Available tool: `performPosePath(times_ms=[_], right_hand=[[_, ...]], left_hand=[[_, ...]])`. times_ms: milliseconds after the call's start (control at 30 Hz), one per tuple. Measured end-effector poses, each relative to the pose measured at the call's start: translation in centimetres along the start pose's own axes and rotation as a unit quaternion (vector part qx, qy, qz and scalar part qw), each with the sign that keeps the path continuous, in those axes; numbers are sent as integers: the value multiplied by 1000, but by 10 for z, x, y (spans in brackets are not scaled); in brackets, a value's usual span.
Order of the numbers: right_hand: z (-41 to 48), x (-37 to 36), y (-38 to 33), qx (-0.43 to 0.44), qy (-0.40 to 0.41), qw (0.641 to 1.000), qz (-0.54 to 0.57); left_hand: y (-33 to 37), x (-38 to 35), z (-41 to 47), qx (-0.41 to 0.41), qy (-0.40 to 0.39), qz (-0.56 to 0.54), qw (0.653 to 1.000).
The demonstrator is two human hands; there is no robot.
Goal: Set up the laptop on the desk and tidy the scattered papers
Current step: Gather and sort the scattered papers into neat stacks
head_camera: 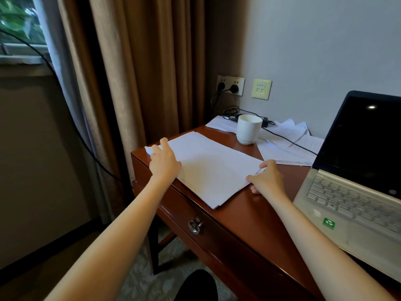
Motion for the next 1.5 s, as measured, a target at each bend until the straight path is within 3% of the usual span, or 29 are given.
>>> performPosePath(times_ms=[167,467,567,733,967,1267,1400,1500], right_hand=[[7,6,-5,7,-24,999,-38],[58,45,1,36,-35,989,-137],[84,57,5,43,-24,986,-162],[126,67,11,47,-5,982,-184],[165,37,8,85,-55,962,-253],[187,8,2,167,-57,873,-455],[193,2,-10,227,-38,797,-558],[201,-3,-16,244,-42,747,-617]], left_hand=[[41,-3,7,-67,-29,-13,997],[167,-59,7,-167,-192,-97,962],[194,-82,16,-135,-219,-151,954],[206,-115,47,-56,-192,-229,953],[215,-155,81,-58,-160,-326,930],[212,-158,97,-99,-131,-309,937],[206,-153,96,-90,-151,-291,940],[210,-131,90,-135,-69,-218,964]])
Point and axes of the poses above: each hand's wrist, its own z-axis towards the middle knuckle, its own x-axis out of the back of the hand, y = z × x, the point moved 8 cm from there along z, towards the middle knuckle, and after that the axes turned 2 degrees about x, right-handed, at the moved point
